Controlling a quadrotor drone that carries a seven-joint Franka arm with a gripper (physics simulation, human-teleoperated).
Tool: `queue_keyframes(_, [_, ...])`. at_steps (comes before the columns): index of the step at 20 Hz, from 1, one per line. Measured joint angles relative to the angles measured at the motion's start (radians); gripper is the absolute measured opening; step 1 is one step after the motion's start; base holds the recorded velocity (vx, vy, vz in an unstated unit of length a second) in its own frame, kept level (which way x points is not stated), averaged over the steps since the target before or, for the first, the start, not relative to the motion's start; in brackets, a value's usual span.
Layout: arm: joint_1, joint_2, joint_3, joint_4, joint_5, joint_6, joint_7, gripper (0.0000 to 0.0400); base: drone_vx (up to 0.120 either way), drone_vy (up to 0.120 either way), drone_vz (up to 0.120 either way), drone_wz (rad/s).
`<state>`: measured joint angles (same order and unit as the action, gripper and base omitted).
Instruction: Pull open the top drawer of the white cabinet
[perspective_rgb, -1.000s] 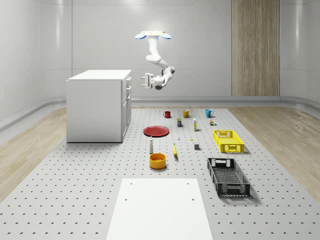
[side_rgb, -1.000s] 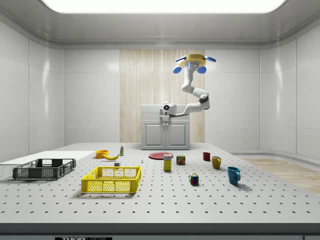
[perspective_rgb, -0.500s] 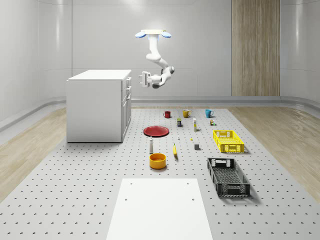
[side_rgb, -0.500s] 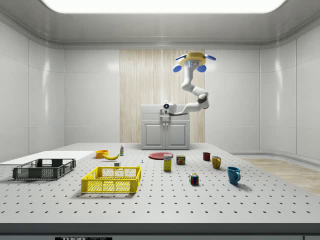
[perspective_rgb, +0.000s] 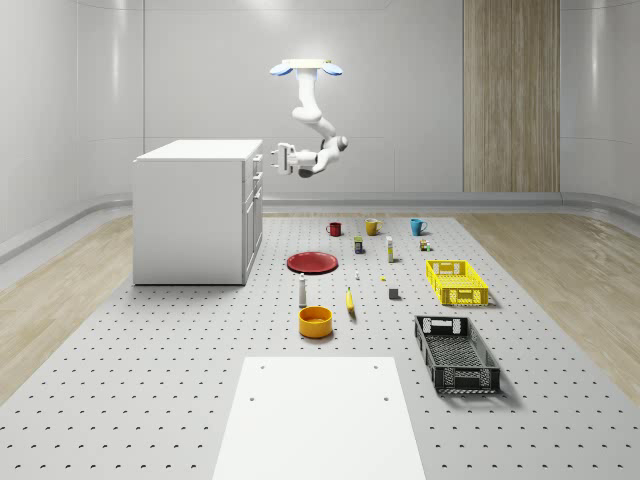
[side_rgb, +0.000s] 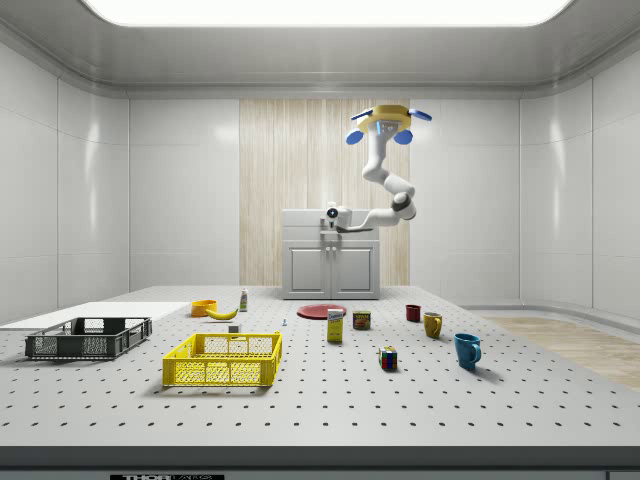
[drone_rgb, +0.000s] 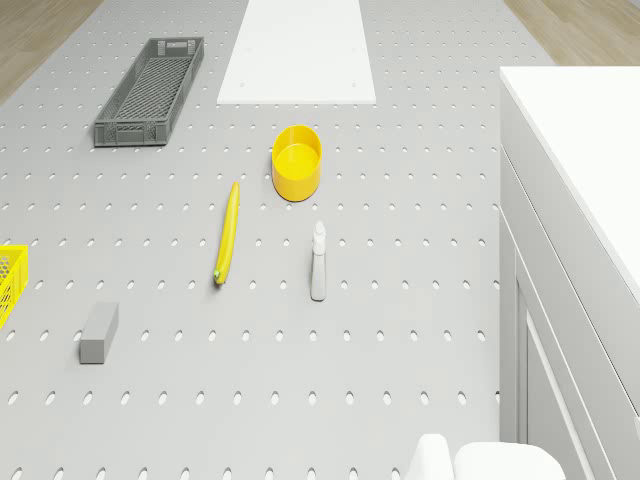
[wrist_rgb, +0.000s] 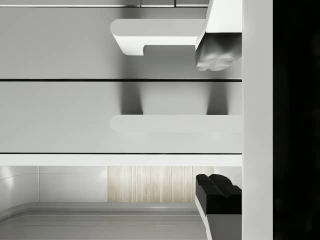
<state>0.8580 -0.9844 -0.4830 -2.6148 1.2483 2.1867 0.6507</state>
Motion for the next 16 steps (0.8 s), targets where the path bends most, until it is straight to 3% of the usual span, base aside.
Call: queue_keyframes(16, [0.002,0.106,0.105,0.032,0.156,0.033,-0.073,0.0305,0.000,0.000,0.000,0.000])
